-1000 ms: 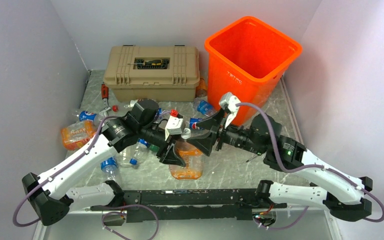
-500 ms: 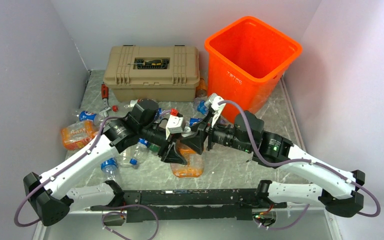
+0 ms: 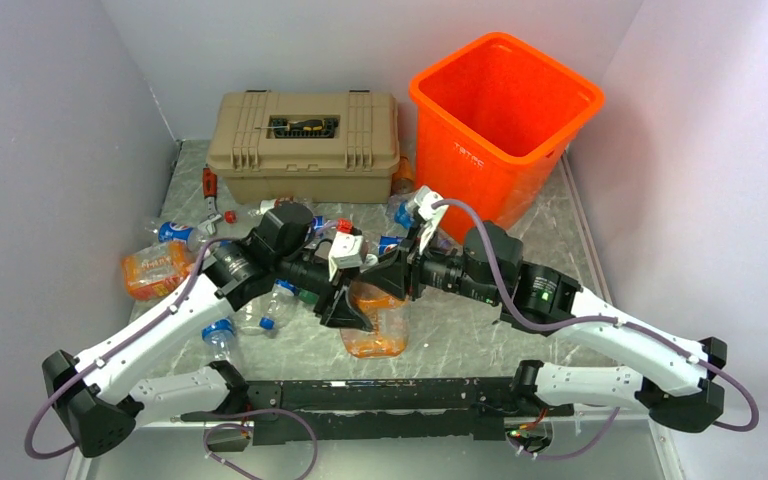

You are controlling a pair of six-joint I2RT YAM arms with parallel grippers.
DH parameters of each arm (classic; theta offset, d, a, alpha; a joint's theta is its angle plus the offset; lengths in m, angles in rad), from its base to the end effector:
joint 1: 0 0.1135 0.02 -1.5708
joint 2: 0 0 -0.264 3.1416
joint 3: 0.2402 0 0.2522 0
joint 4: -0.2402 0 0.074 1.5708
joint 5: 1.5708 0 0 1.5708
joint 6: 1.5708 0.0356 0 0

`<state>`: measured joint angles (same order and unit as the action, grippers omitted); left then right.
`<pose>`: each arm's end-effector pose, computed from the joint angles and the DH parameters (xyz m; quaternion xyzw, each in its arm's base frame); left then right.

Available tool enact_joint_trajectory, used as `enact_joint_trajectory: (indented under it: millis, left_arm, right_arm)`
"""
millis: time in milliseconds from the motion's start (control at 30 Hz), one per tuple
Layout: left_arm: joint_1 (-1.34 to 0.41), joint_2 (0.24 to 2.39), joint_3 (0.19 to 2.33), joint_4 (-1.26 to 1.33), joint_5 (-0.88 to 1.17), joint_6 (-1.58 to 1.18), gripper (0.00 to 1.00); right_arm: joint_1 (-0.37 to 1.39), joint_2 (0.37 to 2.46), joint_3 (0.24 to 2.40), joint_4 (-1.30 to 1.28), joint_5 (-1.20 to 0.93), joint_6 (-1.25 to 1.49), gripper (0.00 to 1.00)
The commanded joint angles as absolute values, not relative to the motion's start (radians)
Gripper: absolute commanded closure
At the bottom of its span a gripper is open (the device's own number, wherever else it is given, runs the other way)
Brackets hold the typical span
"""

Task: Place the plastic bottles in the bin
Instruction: Pick up the plastic bottle at the center of the board, then place the plastic bottle in the trash bin.

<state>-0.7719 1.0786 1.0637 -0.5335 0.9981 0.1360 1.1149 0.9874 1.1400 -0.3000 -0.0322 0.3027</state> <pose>0.1373 -0.1754 0.3539 0.5462 0.5856 -0.5308 0.2775 0.0941 0.1944 0.4143 -0.3088 0.6914 0.4343 0.4878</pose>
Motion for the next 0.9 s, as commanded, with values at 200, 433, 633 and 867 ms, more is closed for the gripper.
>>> enact_joint_trajectory:
  millis: [200, 433, 633, 867]
  left_arm:
    - [-0.767, 0.925, 0.993, -0.319, 0.766, 0.007, 0.0]
    - [-0.739, 0.686, 0.862, -0.107, 0.445, -0.117, 0.01]
    - [-0.73, 0.43, 0.684, 0.078, -0.049, -0.176, 0.0]
    - [-0.729, 0.514, 0.726, -0.042, -0.247, -0.121, 0.01]
  right_arm:
    - [1.118, 0.868, 1.199, -0.406, 0.133, 0.279, 1.0]
    - [1.118, 0.801, 1.362, -0.46, 0.351, 0.195, 1.0]
    - [1.118, 0.833, 1.548, -0.251, 0.525, 0.058, 1.0]
    - [1.102, 1.087, 1.66, 0.431, 0.913, -0.596, 1.0]
